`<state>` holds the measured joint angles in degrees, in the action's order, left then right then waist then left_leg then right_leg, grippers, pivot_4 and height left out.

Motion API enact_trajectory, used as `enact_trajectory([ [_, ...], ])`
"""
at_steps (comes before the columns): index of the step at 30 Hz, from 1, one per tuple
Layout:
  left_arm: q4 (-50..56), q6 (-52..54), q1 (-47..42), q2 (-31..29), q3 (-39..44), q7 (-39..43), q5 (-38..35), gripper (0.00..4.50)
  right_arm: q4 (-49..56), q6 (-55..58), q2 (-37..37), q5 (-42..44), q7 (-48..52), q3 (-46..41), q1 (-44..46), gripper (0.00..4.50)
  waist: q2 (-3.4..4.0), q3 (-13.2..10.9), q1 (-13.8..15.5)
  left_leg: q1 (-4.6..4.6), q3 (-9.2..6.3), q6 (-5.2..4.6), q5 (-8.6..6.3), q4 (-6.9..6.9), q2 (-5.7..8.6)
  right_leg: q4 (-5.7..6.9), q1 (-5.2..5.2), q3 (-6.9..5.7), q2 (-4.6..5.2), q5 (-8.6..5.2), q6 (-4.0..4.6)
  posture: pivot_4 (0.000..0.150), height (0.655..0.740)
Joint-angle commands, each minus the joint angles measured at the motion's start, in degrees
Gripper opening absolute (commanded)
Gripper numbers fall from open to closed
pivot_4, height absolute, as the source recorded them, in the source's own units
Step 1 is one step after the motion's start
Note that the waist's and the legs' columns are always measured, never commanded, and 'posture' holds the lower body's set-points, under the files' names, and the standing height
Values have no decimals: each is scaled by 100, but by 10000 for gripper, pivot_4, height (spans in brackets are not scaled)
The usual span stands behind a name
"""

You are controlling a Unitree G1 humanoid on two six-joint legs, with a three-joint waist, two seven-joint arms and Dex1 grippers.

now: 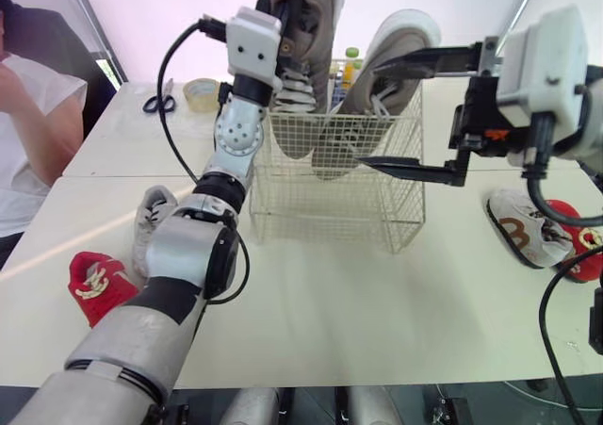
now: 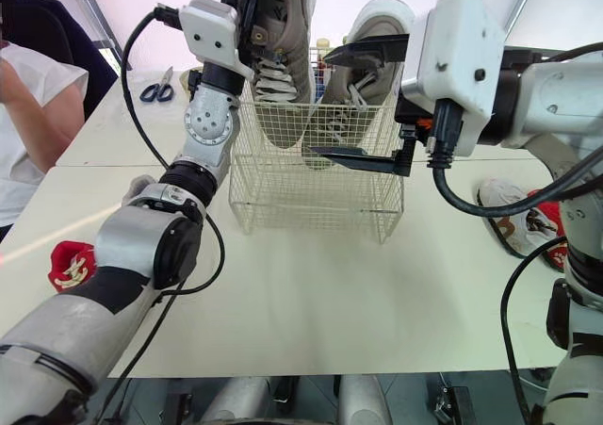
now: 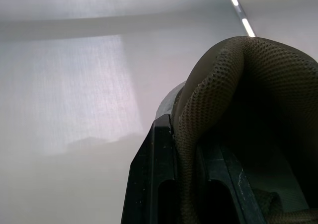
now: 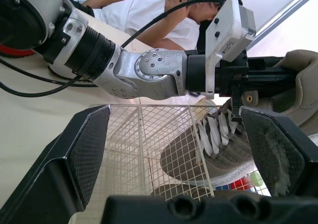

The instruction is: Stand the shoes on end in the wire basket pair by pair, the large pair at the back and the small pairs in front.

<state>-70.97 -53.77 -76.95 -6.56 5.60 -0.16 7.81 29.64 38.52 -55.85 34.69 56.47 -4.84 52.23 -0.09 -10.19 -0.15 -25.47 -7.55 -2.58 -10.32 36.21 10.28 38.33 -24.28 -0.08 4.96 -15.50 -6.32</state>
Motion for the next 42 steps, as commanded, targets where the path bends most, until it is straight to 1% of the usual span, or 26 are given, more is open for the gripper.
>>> enact_trajectory([
  [1,-91,676,335,196,-105,589,-132,243,100,-18,-87,49,-72,-164,158,45000,0,5,43,7,0,-2,-1,0,0,0,7,0,0,0,0,1500,7400],
  [5,68,1151,598,265,-182,931,-162,243,88,-19,-75,45,-87,-151,174,45000,0,11,96,14,-1,10,-8,9,0,3,17,-4,-2,2,1,1500,7400],
  [15,889,1736,1453,232,-307,892,-159,243,120,-18,-64,79,-151,-172,126,45000,4,143,88,27,-2,6,-12,10,-1,-2,32,-5,-2,3,-1,1500,7400],
  [17,1147,1957,1752,275,-330,1033,-255,8454,114,-32,-53,85,-157,-167,109,45000,12,158,83,38,-2,5,-13,7,-1,-5,45,-4,-2,3,-1,1500,7400],
  [18,1285,2062,1870,296,-340,1064,-289,11464,111,-42,-53,85,-155,-169,97,45000,16,160,84,53,-2,4,-14,0,-1,-11,62,-4,-2,2,-1,1500,7400],
  [20,1544,2272,2019,311,-350,1072,-335,21472,103,-59,-52,82,-148,-171,84,45000,15,159,84,100,-3,2,-17,-16,-1,-22,100,-4,-1,-2,-3,1500,7400],
  [24,2169,2686,2275,304,-338,1194,-520,41929,76,-101,-30,68,-130,-153,86,45000,16,160,80,109,-11,2,-18,-14,-2,-23,106,-7,-1,-7,-8,1500,7400],
  [25,2354,2747,2340,291,-341,1226,-567,44174,70,-113,-25,64,-125,-148,86,45000,16,160,78,109,-11,2,-18,-13,-2,-22,109,-7,-1,-11,-3,1500,7400],
  [29,3190,2841,2628,157,-337,1492,-785,44174,41,-148,-7,48,-104,-119,101,45000,17,161,64,108,-11,2,-18,-18,-2,-21,103,-6,-2,-13,5,1500,7400],
  [34,4427,3257,3012,72,-239,1970,-1475,44174,-1,-201,26,41,-64,-97,85,45000,16,158,33,99,-11,2,-18,-29,-2,-23,84,-3,-1,-7,-2,1500,7400],
  [39,5861,4434,3417,27,-345,2253,-2110,44174,-87,-287,45,19,-13,-61,94,45000,15,155,90,74,-11,-1,-20,-34,-2,-32,64,-3,0,-7,-1,1500,7400],
  [42,6716,5195,3610,-340,-266,2565,-2533,44174,-122,-289,4,21,17,-103,56,45000,13,154,92,59,-11,-4,-22,-29,-1,-37,56,-3,0,-6,-1,1500,7400],
])
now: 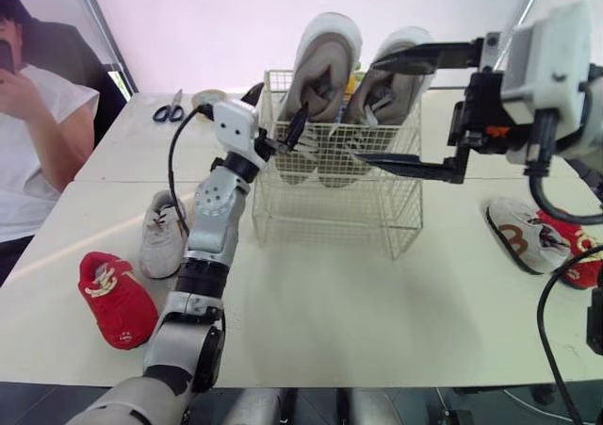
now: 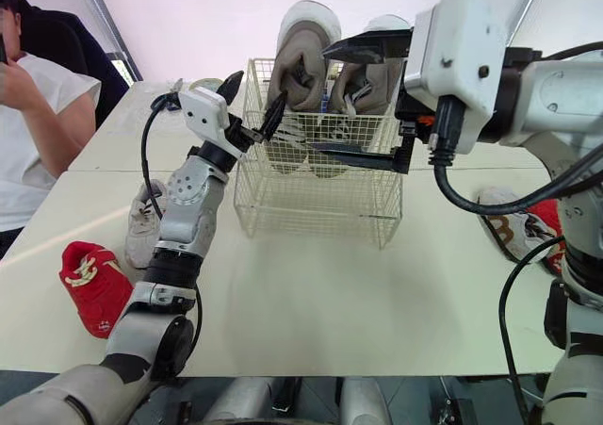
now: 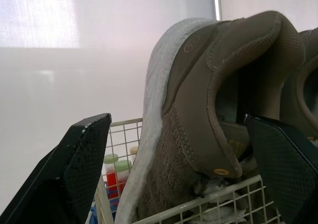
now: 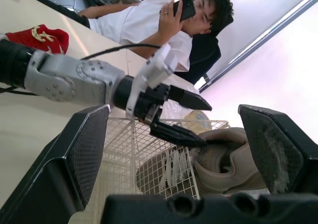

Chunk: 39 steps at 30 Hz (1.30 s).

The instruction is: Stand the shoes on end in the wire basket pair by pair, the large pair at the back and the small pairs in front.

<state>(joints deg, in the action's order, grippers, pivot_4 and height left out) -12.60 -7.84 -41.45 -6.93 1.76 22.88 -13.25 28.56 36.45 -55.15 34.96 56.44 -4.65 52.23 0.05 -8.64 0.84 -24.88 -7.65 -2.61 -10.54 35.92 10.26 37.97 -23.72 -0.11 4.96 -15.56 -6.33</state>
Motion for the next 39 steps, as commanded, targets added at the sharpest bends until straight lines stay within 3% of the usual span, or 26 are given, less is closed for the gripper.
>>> enact_trajectory([
  [1,1153,987,66,-491,183,402,-670,44174,-35,-72,-99,-21,20,-152,16,45000,0,-1,-9,-3,1,-2,-1,1,0,-1,-3,1,0,0,0,1500,7400],
  [4,1699,1915,20,-1003,264,827,-1285,44174,-90,-4,-190,-20,-36,-321,-138,45000,1,-1,-10,-13,1,-2,-1,0,0,2,-41,1,0,1,1,1500,7400],
  [9,2203,4052,-251,-2067,611,1825,-3092,44174,-139,513,-225,352,-480,-1207,-693,45000,2,-5,3,-25,1,-2,-1,2,0,4,-59,2,-2,0,2,1500,7400],
  [13,2330,5200,-427,-2763,544,2550,-3890,44174,-186,853,-225,310,-980,-2030,-1487,45000,2,-5,3,-31,2,-3,-1,1,1,3,-63,4,-2,0,2,1500,7400],
  [15,2433,5593,-484,-3096,429,3024,-4135,44174,-261,948,-251,-94,-1272,-2524,-2290,45000,2,-5,5,-32,2,-3,-1,-2,1,3,-63,6,-2,0,3,1500,7400],
  [21,2320,5837,-660,-3240,294,3523,-4192,44174,-613,697,-91,-1196,-1899,-3381,-4301,45000,18,-13,95,-34,14,0,1,-5,1,5,-54,20,1,-10,23,1500,7400],
  [26,2293,5711,-645,-3114,95,3664,-3960,44174,-939,526,364,-1507,-2059,-3767,-5394,45000,20,-14,135,-34,14,4,3,-10,-2,6,-49,21,1,-16,34,1500,7400],
  [29,2382,5667,-551,-3021,53,3660,-3882,44174,-1328,254,479,-1657,-2071,-3784,-5702,45000,24,-15,129,-36,15,3,4,-8,-2,4,-50,23,2,-16,34,1500,7400],
  [39,2694,5641,-304,-2930,25,3531,-3753,44174,-2520,259,515,-1574,-2181,-3466,-5382,45000,24,-16,132,-36,17,3,4,-9,-2,2,-48,23,2,-17,36,1500,7400],
])
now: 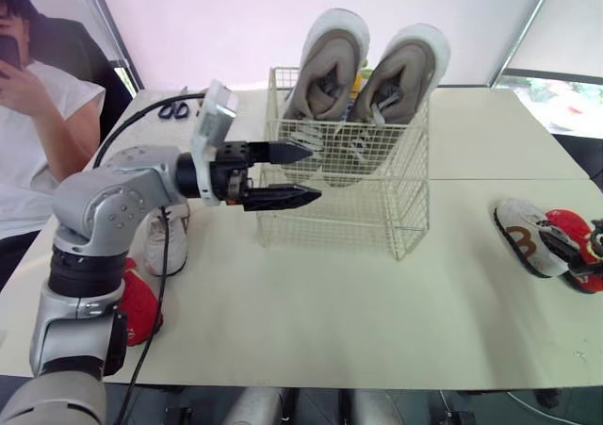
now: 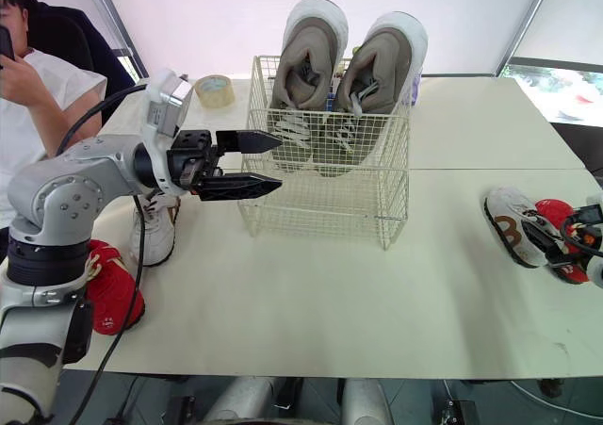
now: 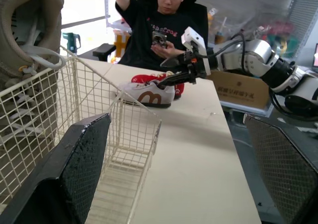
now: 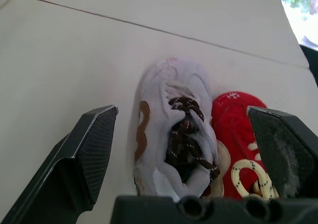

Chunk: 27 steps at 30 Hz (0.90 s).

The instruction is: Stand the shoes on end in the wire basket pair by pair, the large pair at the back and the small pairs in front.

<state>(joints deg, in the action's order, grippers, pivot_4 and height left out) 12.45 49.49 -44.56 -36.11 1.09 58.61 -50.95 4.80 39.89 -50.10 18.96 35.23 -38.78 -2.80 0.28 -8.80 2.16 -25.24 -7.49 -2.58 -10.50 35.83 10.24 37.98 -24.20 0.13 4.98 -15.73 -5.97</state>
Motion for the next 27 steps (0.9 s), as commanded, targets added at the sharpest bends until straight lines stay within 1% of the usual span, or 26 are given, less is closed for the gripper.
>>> enact_trajectory([
  [1,208,-83,13,-4,96,-52,17,44174,-218,-101,14,20,-55,-22,123,45000,0,0,1,0,0,0,0,0,0,0,0,0,0,0,0,1500,7400],
  [9,308,-284,98,41,17,-108,265,44174,-688,-327,104,-76,-119,149,22,45000,0,0,2,0,0,0,0,-2,0,0,-1,0,0,0,0,1500,7400],
  [23,225,-381,-55,191,7,-166,456,44174,-736,-104,286,24,-114,574,92,45000,0,-1,2,0,0,0,0,-2,0,-1,1,0,0,-1,1,1500,7400],
  [25,196,-416,-74,208,-1,-179,507,45000,-747,-134,290,18,-118,629,123,39594,-1,-1,1,0,0,0,0,-2,0,-1,0,0,0,-1,1,1500,7400],
  [26,184,-426,-85,215,-3,-179,523,45000,-756,-136,288,26,-121,643,136,35948,-1,-1,1,0,0,0,0,-2,0,-1,0,0,0,-1,1,1500,7400],
  [27,168,-433,-96,221,-4,-171,537,45000,-763,-137,285,30,-127,657,151,31309,0,-1,1,0,0,0,0,-2,0,-1,0,0,0,-1,1,1500,7400],
])
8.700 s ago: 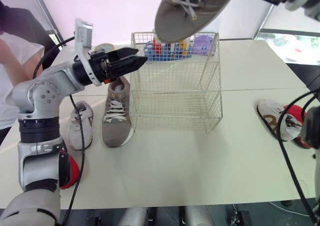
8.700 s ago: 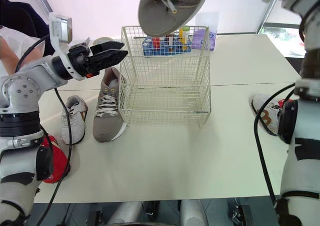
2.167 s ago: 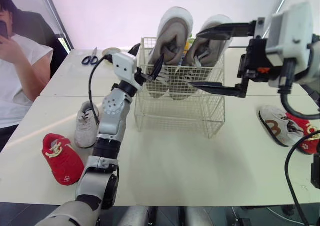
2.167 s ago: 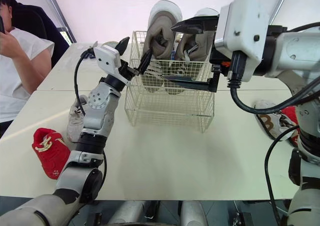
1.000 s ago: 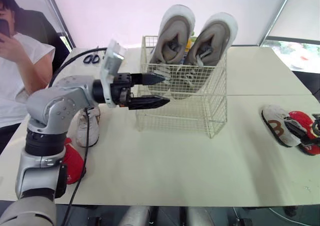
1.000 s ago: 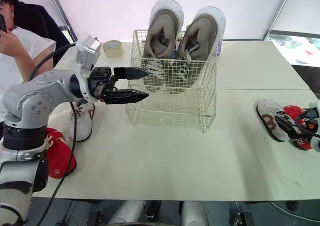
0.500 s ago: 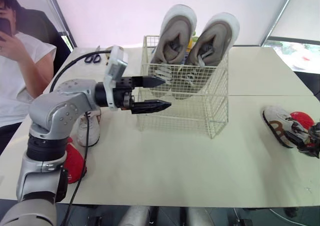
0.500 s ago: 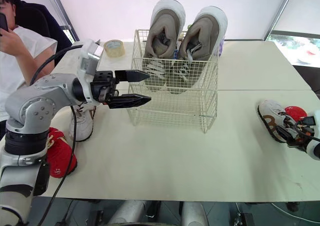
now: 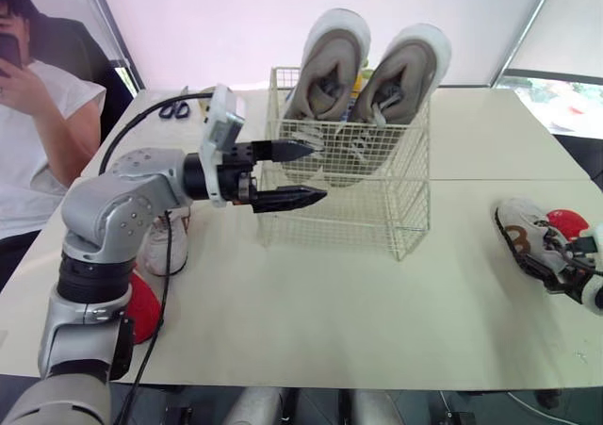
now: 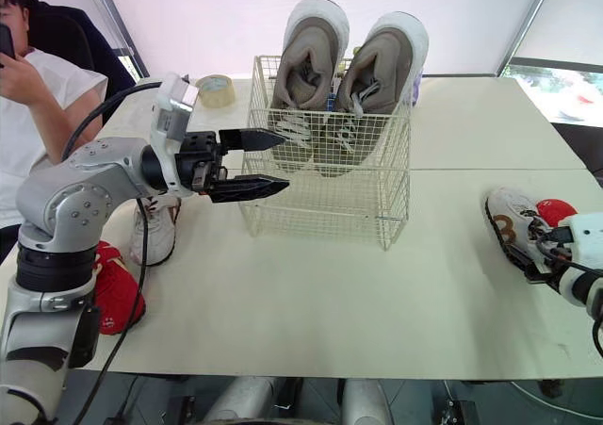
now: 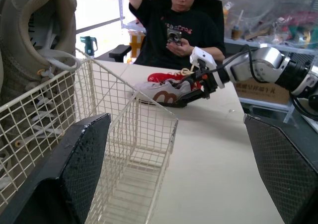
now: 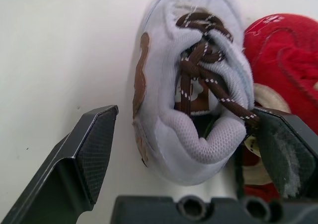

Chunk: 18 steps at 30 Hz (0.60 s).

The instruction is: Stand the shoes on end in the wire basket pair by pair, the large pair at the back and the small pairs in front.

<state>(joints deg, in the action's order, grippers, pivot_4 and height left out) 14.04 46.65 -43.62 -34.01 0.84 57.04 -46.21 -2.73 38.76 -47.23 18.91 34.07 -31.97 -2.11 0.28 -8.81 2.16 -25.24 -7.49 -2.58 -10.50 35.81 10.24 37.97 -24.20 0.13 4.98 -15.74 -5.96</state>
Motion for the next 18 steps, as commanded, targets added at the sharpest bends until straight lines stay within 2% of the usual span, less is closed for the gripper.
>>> enact_trajectory([
  [1,1,-152,-201,20,24,-10,74,45000,-18,-48,-4,36,-3,-14,90,25930,0,0,-3,0,0,0,0,0,0,0,0,0,0,0,0,1500,7400],
  [3,-35,-181,-229,54,32,-19,118,45000,-28,-122,8,39,4,-8,143,16412,-1,-1,-4,0,0,0,0,-1,0,0,0,0,0,0,0,1500,7400],
  [6,-76,-233,-255,76,20,-21,175,45000,49,-328,1,75,39,-86,245,5918,-1,-1,-9,0,0,0,0,-1,0,0,0,0,0,0,0,1500,7400],
  [8,-114,-257,-273,74,26,0,209,45000,167,-399,-12,127,35,-167,313,2515,2,-2,-8,0,0,0,0,-1,0,0,-1,0,0,0,0,1500,7400],
  [12,-219,-272,-320,65,86,3,248,45000,472,-373,-126,319,4,-383,571,2515,7,-6,-7,-1,0,2,2,-12,0,0,-10,0,0,0,-1,1500,7400],
  [18,-337,-374,-379,56,61,68,333,45000,1023,253,-415,932,26,-789,1123,2515,20,-17,3,-5,0,3,3,-17,0,-1,-15,0,0,1,-1,1500,7400],
])
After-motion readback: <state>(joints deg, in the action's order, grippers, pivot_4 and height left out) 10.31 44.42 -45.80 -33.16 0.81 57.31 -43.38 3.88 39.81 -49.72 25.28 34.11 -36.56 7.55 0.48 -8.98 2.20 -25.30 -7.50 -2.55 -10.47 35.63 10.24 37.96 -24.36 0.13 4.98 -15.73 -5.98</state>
